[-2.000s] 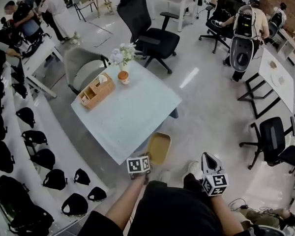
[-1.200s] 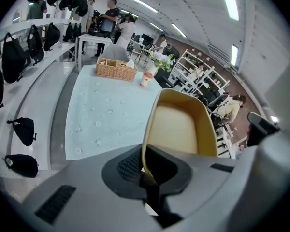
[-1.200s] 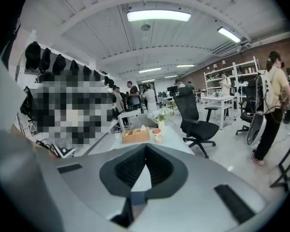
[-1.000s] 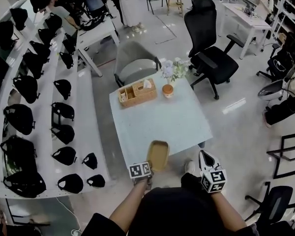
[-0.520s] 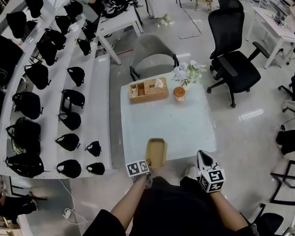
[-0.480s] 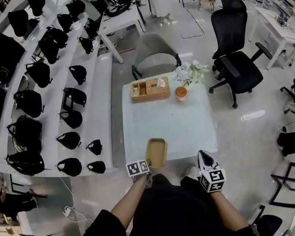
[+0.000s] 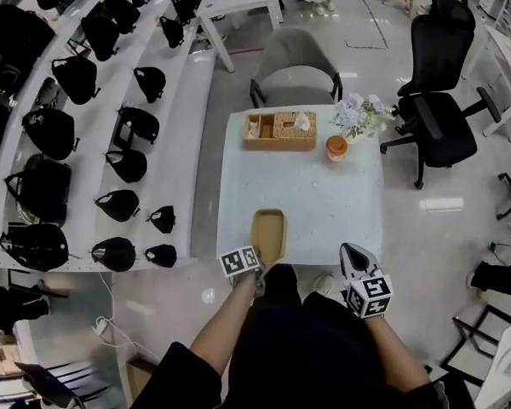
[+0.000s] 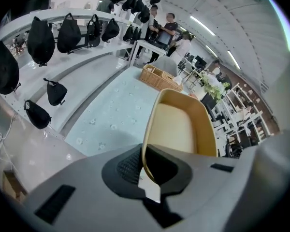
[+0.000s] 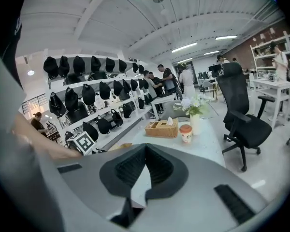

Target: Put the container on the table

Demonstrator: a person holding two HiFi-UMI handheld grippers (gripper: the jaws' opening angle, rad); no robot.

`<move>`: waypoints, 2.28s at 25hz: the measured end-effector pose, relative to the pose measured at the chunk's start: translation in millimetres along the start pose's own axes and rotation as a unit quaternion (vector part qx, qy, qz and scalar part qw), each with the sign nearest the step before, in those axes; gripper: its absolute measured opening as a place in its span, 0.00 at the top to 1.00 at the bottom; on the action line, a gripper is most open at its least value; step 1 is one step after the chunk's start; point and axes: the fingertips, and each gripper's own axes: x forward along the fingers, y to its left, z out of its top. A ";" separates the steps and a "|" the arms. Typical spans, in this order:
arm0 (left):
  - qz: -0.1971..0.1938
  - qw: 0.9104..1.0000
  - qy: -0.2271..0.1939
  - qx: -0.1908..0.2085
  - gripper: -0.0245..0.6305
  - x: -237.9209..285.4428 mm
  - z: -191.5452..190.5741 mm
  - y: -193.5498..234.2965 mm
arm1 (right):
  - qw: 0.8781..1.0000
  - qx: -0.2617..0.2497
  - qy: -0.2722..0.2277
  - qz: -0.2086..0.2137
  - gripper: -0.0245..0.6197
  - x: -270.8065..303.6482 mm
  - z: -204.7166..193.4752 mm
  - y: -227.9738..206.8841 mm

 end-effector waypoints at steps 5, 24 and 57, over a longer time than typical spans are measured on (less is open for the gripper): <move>0.010 1.000 0.004 -0.004 0.94 19.2 12.2 18.3 | 1.000 -0.010 0.015 -0.017 0.96 19.6 12.2 -3.8; 0.035 0.999 0.018 -0.025 0.94 127.2 63.7 68.9 | 0.992 -0.032 0.101 -0.068 0.96 92.1 5.6 -8.2; -0.042 0.972 -0.177 0.151 0.67 4.0 99.5 -17.5 | 0.996 -0.018 0.072 -0.049 0.96 70.5 17.2 -12.3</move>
